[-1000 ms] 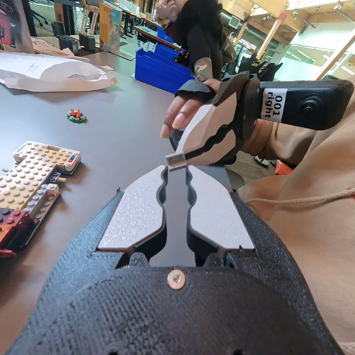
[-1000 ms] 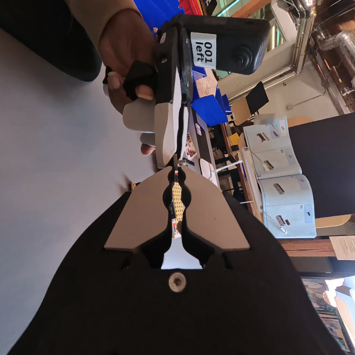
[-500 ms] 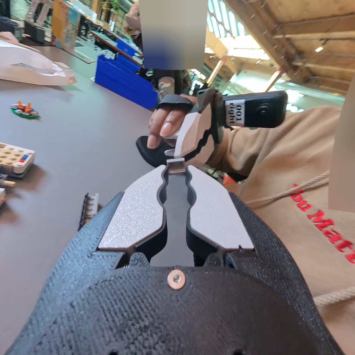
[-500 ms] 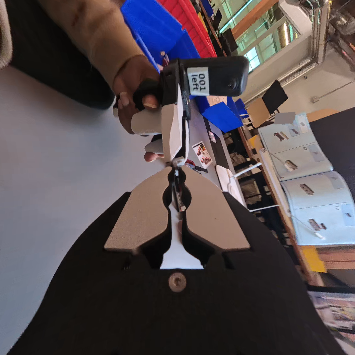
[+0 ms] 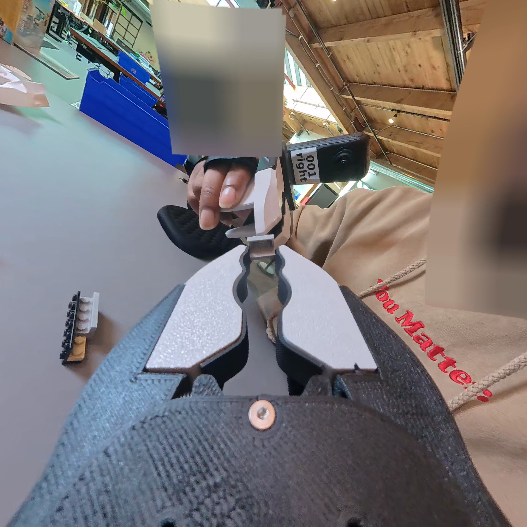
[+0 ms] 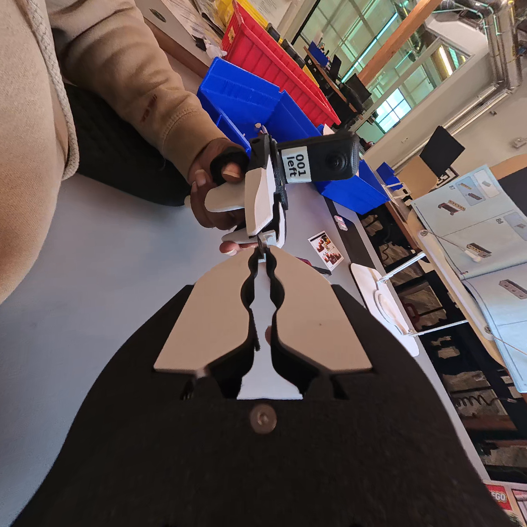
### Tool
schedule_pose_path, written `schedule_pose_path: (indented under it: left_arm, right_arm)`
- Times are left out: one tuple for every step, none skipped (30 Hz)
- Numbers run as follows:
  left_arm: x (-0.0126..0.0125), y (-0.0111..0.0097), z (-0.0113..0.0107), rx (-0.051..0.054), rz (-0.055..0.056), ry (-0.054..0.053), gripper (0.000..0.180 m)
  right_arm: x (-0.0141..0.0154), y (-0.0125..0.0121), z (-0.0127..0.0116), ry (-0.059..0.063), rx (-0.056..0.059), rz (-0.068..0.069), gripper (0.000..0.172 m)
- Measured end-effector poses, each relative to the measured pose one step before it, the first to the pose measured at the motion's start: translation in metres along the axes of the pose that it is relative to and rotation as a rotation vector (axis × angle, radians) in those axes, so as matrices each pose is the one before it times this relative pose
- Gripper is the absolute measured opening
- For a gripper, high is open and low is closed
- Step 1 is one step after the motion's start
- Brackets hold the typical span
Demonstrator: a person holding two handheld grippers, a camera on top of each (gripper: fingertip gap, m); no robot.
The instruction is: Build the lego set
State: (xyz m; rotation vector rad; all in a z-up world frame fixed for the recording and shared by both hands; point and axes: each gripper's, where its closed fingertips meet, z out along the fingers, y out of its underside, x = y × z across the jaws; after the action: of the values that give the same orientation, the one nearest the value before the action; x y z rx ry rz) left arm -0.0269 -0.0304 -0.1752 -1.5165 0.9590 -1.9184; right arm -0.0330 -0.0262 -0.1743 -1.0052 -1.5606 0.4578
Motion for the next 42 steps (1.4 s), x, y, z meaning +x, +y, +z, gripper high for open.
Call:
schedule_pose_path:
  left_arm:
    - [-0.00028,0.00030,-0.00014,-0.0005,-0.0102,0.0049,0.016]
    - [0.00002,0.00020,-0.00011,-0.0001,-0.0074,0.0054,0.016]
    - [-0.00043,0.00038,-0.00013,-0.0019,-0.0046,0.0003,0.016]
    - [0.00014,0.00068,0.00007,-0.0046,-0.0022,0.0034,0.016]
    - [-0.00018,0.00184,0.00080,-0.0117,-0.0006,-0.0009,0.016]
    - [-0.00002,0.00196,0.00135,-0.0103,0.0055,-0.0024,0.016]
    - [0.00068,0.00104,0.00109,-0.0044,0.0016,0.0023,0.016]
    - [0.00088,-0.00024,0.00040,0.0021,-0.0019,0.0045,0.016]
    - [0.00025,-0.00091,-0.00054,0.0038,-0.0024,0.0021,0.016]
    - [-0.00072,0.00025,-0.00035,-0.0029,0.0018,-0.0036,0.016]
    - [-0.00135,0.00037,-0.00016,-0.0031,0.0052,-0.0096,0.016]
    - [-0.00220,-0.00039,-0.00048,-0.0039,0.0124,-0.0193,0.017]
    - [-0.00406,-0.00084,-0.00253,-0.0132,0.0318,-0.0354,0.019]
    - [-0.00914,0.00013,-0.00464,-0.0323,0.0564,-0.0701,0.026]
    - [-0.01543,0.00239,-0.00631,-0.0485,0.0770,-0.1066,0.026]
    - [-0.01910,0.00594,-0.00580,-0.0641,0.0818,-0.1215,0.021]
    - [-0.02145,0.01082,-0.00338,-0.0891,0.0764,-0.1282,0.017]
    - [-0.01867,0.01361,0.00044,-0.0993,0.0738,-0.1059,0.017]
    - [-0.01098,0.01269,0.00363,-0.0848,0.0668,-0.0592,0.018]
    - [-0.00364,0.01011,0.00571,-0.0692,0.0331,-0.0135,0.019]
    - [0.00115,0.00624,0.00645,-0.0494,0.0058,0.0179,0.020]
    - [0.00189,0.00267,0.00617,-0.0273,-0.0002,0.0210,0.020]
    - [0.00018,0.00070,0.00539,-0.0163,0.0034,0.0081,0.018]
    - [0.00088,-0.00228,0.00273,-0.0003,0.0101,0.0056,0.015]
    - [0.00392,-0.00142,0.00120,-0.0062,0.0086,0.0217,0.013]
    - [0.00271,-0.00077,0.00099,-0.0063,0.0090,0.0086,0.011]
    - [0.00238,-0.00098,0.00143,0.0025,0.0148,0.0006,0.010]
    - [0.00398,0.00001,0.00180,-0.0012,0.0128,0.0083,0.008]
    - [0.00443,-0.00098,0.00130,0.0043,0.0116,0.0083,0.007]
    - [0.00441,-0.00142,0.00092,0.0073,0.0074,0.0086,0.006]
    - [0.00403,-0.00089,0.00100,0.0035,0.0026,0.0092,0.005]
    - [0.00510,-0.00085,0.00091,0.0041,0.0040,0.0192,0.006]
    - [0.00382,-0.00051,0.00041,0.0034,0.0063,0.0149,0.006]
    - [0.00156,-0.00001,-0.00054,0.0029,0.0079,0.0058,0.007]
    - [-0.00136,0.00064,-0.00157,-0.0003,0.0049,-0.0057,0.007]
    - [-0.00214,0.00072,-0.00221,0.0010,0.0003,-0.0039,0.007]
    - [-0.00259,0.00008,-0.00226,0.0062,-0.0026,-0.0034,0.007]
    - [-0.00264,-0.00051,-0.00196,0.0091,0.0005,-0.0037,0.008]
    - [-0.00137,-0.00059,-0.00101,0.0060,0.0128,0.0031,0.012]
    - [-0.00049,-0.00045,0.00001,0.0045,0.0258,0.0067,0.016]
    - [-0.00025,-0.00074,0.00110,0.0054,0.0279,0.0086,0.021]
    - [0.00096,-0.00067,0.00191,0.0062,0.0264,0.0186,0.027]
  right_arm:
    - [-0.00027,0.00027,0.00018,-0.0011,-0.0028,-0.0023,0.005]
    - [-0.00027,0.00018,0.00025,-0.0025,-0.0012,-0.0006,0.005]
    - [-0.00013,0.00047,0.00014,-0.0022,-0.0030,-0.0009,0.006]
    - [0.00001,0.00008,0.00012,-0.0003,-0.0010,-0.0027,0.006]
    - [0.00035,-0.00016,0.00024,0.0013,-0.0002,-0.0017,0.008]
    - [-0.00080,-0.00001,0.00016,-0.0073,-0.0013,-0.0013,0.008]
    - [-0.00150,-0.00020,0.00037,-0.0112,-0.0015,-0.0009,0.008]
    - [-0.00106,-0.00047,0.00025,-0.0071,0.0009,-0.0006,0.006]
    - [-0.00027,-0.00018,0.00020,-0.0013,-0.0004,0.0010,0.004]
    - [-0.00008,0.00089,0.00039,-0.0030,-0.0058,0.0034,0.004]
    - [-0.00007,0.00158,0.00018,-0.0065,-0.0079,0.0087,0.003]
    - [0.00063,0.00183,-0.00030,-0.0052,-0.0074,0.0158,0.003]
    - [0.00220,0.00281,-0.00135,-0.0013,-0.0130,0.0211,0.003]
    - [0.00317,0.00454,-0.00259,-0.0021,-0.0229,0.0252,0.003]
    - [0.00255,0.00734,-0.00310,-0.0135,-0.0377,0.0292,0.003]
    - [0.00180,0.01013,-0.00295,-0.0197,-0.0519,0.0319,0.003]
    - [0.00088,0.01174,-0.00215,-0.0237,-0.0560,0.0309,0.003]
    - [0.00033,0.01202,-0.00097,-0.0246,-0.0546,0.0287,0.003]
    - [-0.00011,0.01152,0.00046,-0.0233,-0.0527,0.0251,0.003]
    - [-0.00090,0.01017,0.00176,-0.0240,-0.0496,0.0196,0.003]
    - [-0.00144,0.00764,0.00265,-0.0230,-0.0402,0.0134,0.003]
    - [-0.00176,0.00497,0.00311,-0.0219,-0.0300,0.0097,0.003]
    - [-0.00170,0.00354,0.00332,-0.0200,-0.0262,0.0066,0.003]
    - [-0.00073,0.00247,0.00333,-0.0112,-0.0237,-0.0001,0.003]
    - [0.00042,0.00092,0.00301,-0.0024,-0.0158,-0.0047,0.003]
    - [0.00025,-0.00022,0.00267,-0.0039,-0.0094,-0.0020,0.003]
    - [-0.00056,-0.00052,0.00264,-0.0097,-0.0079,0.0026,0.003]
    - [-0.00054,-0.00089,0.00276,-0.0088,-0.0070,0.0005,0.003]
    - [-0.00033,-0.00103,0.00286,-0.0054,-0.0061,-0.0047,0.003]
    - [-0.00003,-0.00076,0.00286,-0.0053,-0.0076,-0.0060,0.003]
    - [-0.00055,-0.00078,0.00285,-0.0096,-0.0082,-0.0061,0.003]
    - [-0.00136,-0.00092,0.00257,-0.0141,-0.0070,-0.0102,0.003]
    - [-0.00129,-0.00106,0.00237,-0.0132,-0.0068,-0.0153,0.003]
    - [-0.00106,-0.00077,0.00220,-0.0105,-0.0103,-0.0181,0.003]
    - [-0.00106,-0.00038,0.00214,-0.0121,-0.0130,-0.0219,0.003]
    - [-0.00086,-0.00035,0.00202,-0.0117,-0.0127,-0.0247,0.003]
    - [-0.00040,0.00006,0.00200,-0.0106,-0.0145,-0.0262,0.004]
    - [-0.00034,0.00087,0.00210,-0.0109,-0.0202,-0.0308,0.004]
    - [0.00000,0.00127,0.00214,-0.0097,-0.0243,-0.0369,0.004]
    - [0.00019,0.00049,0.00192,-0.0084,-0.0204,-0.0390,0.004]
    - [-0.00024,-0.00018,0.00181,-0.0134,-0.0183,-0.0366,0.004]
    - [-0.00048,-0.00024,0.00150,-0.0160,-0.0199,-0.0314,0.004]
